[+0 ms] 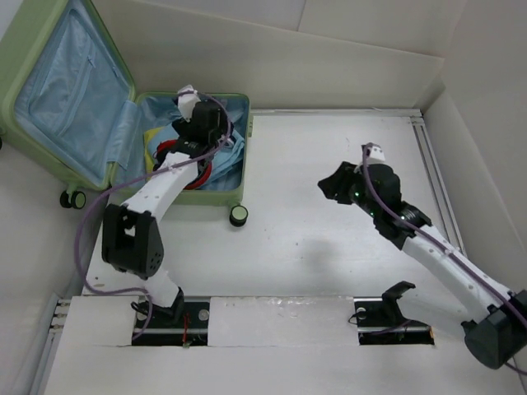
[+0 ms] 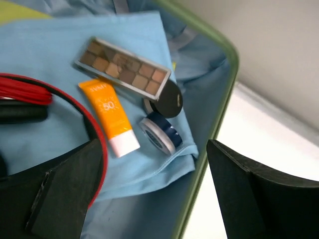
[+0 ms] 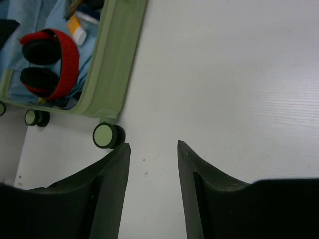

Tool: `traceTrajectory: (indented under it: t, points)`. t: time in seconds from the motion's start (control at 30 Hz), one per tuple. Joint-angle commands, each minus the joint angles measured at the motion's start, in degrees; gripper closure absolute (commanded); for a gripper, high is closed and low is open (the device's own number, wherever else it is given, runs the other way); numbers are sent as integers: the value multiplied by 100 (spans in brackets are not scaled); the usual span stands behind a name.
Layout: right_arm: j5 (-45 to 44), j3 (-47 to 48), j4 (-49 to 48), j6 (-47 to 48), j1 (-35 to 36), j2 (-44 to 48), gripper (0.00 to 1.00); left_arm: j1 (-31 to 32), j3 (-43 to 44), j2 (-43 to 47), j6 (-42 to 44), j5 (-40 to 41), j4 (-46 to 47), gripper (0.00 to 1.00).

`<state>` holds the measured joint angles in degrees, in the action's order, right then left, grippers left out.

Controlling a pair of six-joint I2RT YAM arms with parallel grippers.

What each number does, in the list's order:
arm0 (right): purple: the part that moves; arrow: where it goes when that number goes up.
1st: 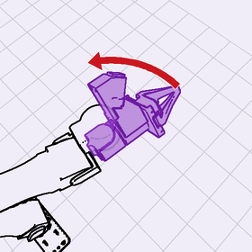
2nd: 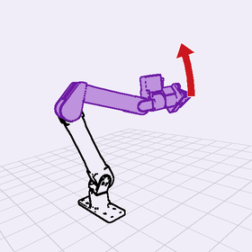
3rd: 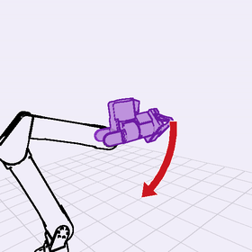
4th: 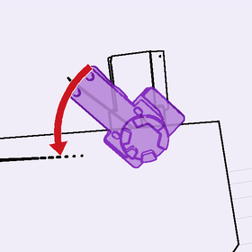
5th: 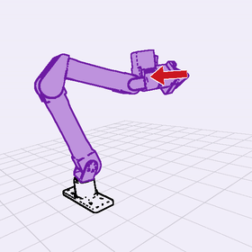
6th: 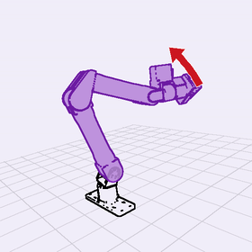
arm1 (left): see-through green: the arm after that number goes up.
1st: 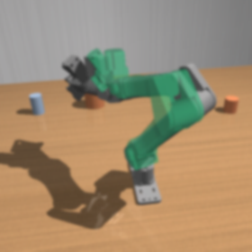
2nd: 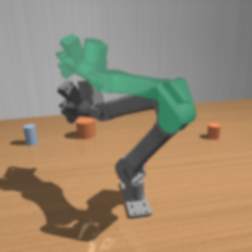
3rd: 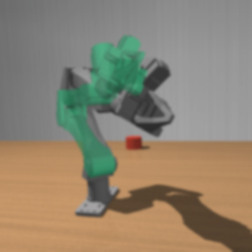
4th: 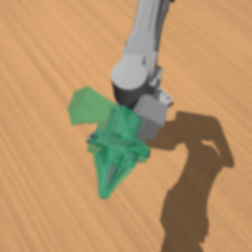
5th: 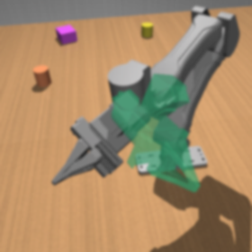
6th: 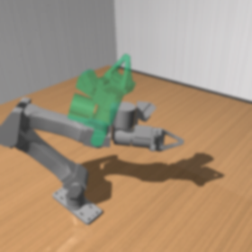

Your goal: Pack the luggage

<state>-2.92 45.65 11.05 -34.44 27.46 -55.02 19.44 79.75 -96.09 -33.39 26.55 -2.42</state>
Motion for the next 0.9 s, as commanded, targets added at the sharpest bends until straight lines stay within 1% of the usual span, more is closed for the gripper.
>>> traceTrajectory:
  t: [0.0, 0.1, 0.13, 0.2, 0.23, 0.3, 0.33, 0.37, 0.4, 0.47, 0.57, 0.6, 0.73, 0.8, 0.87]
  points:
    - [-288, 515, -569, 182, 539, -446, 52, -238, 69, 1308, 43, 701, -319, 17]
    - [-464, 498, -752, 331, 786, -693, 54, -502, -108, 1899, 95, 1158, -584, 17]
    - [-464, 428, -988, 393, 839, -694, 54, -807, -108, 2232, 95, 1360, -820, 17]
    - [-377, 156, -1209, 394, 892, -528, 55, -1195, -108, 2507, 95, 1511, -1014, 17]
    - [-315, 103, -1271, 446, 892, -527, 55, -1763, -108, 2708, 165, 1381, -1094, 18]
    - [-209, 50, -1272, 525, 892, -448, 53, -2485, -56, 2710, -18, 1065, -1400, 18]
    - [-157, 49, -1272, 578, 892, -448, 48, -2889, -3, 2710, -97, 837, -1550, 19]
    - [-156, 49, -1272, 578, 892, -448, 46, -3459, -3, 2771, -150, 669, -1743, 19]
    - [9, 49, -1272, 578, 892, -448, 44, -3630, -55, 2824, -151, 824, -1841, 19]
    - [168, 49, -1272, 639, 892, -614, 41, -3920, -309, 3051, -55, 1210, -1789, 19]
    - [379, 102, -1272, 640, 892, -667, 39, -4254, -573, 3263, 306, 1265, -1517, 21]
    - [380, 102, -1272, 640, 892, -667, 39, -4491, -574, 3211, 367, 1178, -1464, 21]
    - [493, 102, -1272, 640, 892, -667, 38, -4493, -92, 2623, 614, 1581, -1464, 22]
    - [555, 102, -1272, 692, 892, -667, 38, -4493, 232, 2447, 736, 1635, -1403, 22]
    - [617, 102, -1272, 693, 892, -720, 38, -4493, 462, 2262, 894, 1758, -1402, 26]
